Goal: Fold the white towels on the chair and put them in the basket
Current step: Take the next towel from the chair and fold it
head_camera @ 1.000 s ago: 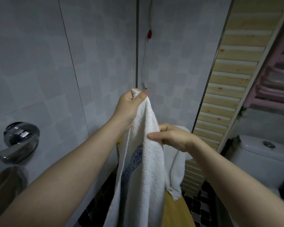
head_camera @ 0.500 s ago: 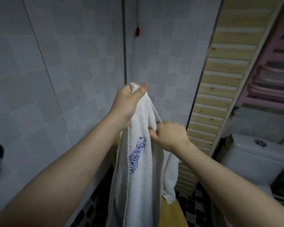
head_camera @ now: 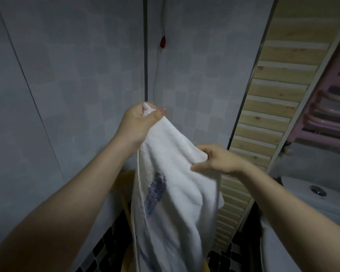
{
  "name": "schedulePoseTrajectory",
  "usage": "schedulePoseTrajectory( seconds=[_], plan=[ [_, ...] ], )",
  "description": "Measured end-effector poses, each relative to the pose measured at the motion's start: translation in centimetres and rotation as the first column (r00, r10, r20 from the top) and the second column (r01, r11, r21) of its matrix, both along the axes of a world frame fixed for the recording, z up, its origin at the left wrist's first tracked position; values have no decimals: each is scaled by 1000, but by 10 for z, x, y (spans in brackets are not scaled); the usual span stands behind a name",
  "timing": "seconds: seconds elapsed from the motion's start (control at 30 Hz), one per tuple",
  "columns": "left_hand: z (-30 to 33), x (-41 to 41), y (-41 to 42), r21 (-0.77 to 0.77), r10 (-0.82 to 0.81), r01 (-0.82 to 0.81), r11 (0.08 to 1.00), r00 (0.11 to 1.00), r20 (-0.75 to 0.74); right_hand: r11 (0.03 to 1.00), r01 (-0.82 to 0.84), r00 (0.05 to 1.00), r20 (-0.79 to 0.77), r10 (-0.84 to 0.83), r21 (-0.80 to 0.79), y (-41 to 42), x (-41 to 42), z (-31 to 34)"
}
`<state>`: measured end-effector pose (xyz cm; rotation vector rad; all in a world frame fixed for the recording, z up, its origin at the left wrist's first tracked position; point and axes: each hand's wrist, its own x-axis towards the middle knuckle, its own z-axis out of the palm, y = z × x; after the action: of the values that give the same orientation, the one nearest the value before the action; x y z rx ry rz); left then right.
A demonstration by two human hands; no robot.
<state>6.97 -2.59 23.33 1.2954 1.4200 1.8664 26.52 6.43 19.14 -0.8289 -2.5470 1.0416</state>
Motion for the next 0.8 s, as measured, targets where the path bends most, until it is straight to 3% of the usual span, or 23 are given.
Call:
schedulePoseTrajectory(
  seconds=[0.07,0.17,0.27,0.37,0.47,0.53,0.57,0.6,0.67,0.73,0.8],
  plan=[
    [-14,4,7,-31,10,-9,999,1000,15,999,7,993,120,-3,-38,5,3,-20],
    [-30,6,14,-63,69,-66,996,997,37,998,41,987,158,-35,-40,14,9,-46],
    [-38,4,19,-56,99,-95,994,993,58,978,207,973,-109,-204,20,27,14,-69],
    [-48,7,25,-71,99,-94,993,992,73,919,387,879,-330,-345,69,40,13,-80],
    [-59,15,20,-175,-145,151,973,988,49,781,552,818,-370,-440,291,44,-1,-76],
    [-64,21,18,-392,-456,384,836,884,-106,681,583,810,-383,-444,443,44,-11,-71],
    [-66,22,18,-525,-565,407,748,805,-181,662,572,818,-395,-418,484,43,-16,-69],
    [-67,23,19,-631,-612,350,692,748,-256,658,551,831,-405,-380,513,42,-20,-67],
    [-67,23,24,-714,-565,154,683,731,-383,669,477,873,-399,-281,570,39,-24,-65],
    [-68,26,30,-652,-420,-30,757,742,-522,670,369,920,-356,-164,644,39,-24,-64],
    [-70,34,32,-487,-218,-209,848,699,-681,647,287,950,-295,-100,706,38,-23,-61]
  ],
)
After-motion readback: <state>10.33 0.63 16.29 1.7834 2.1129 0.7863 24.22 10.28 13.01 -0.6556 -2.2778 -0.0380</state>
